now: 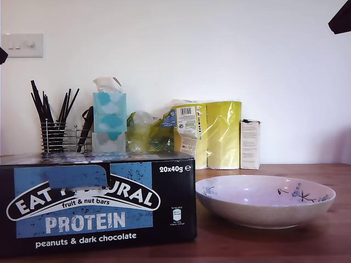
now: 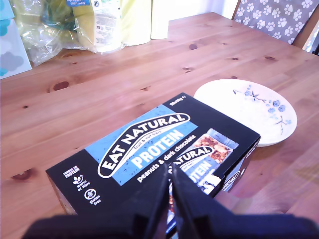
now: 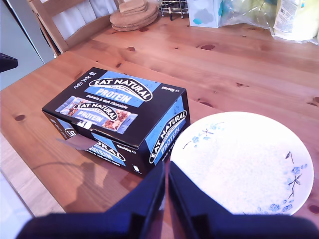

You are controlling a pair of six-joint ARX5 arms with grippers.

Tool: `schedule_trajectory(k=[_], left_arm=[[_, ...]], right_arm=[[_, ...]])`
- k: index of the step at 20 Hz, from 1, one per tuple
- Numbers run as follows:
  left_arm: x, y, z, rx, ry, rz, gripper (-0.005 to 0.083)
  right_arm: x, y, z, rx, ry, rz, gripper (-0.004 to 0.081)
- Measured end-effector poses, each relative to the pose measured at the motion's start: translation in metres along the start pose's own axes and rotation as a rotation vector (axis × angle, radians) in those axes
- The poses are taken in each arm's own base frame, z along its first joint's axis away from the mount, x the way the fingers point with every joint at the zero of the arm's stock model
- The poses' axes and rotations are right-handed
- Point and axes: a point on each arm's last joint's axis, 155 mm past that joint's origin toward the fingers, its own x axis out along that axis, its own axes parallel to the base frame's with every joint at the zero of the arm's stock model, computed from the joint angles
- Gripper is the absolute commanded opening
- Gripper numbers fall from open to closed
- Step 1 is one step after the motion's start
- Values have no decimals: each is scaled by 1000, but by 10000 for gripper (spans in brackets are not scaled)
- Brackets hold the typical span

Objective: Open the carton box of snackbars

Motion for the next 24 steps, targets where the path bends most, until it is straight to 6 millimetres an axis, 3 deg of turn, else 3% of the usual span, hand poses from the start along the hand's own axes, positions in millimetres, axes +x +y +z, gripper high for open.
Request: schedule_trajectory(k=[3,11,14,19,24], left_arm=[[0,-9,-4,-4,15,-49,-21],[0,-10,-4,-4,16,-54,-22],[1,-17,-13,48,88,-96,-22],[4,-29,-12,273,243,-175,-21],[24,-41,-14,580,331,-186,-21]], right_arm=[[0,0,-4,6,14,0,-13],[0,0,-4,5,14,0,-13],[0,1,-5,-4,18,5,-13],[-1,7,-22,-84,89,27,-13],[-1,7,-37,-181,181,6,-13]])
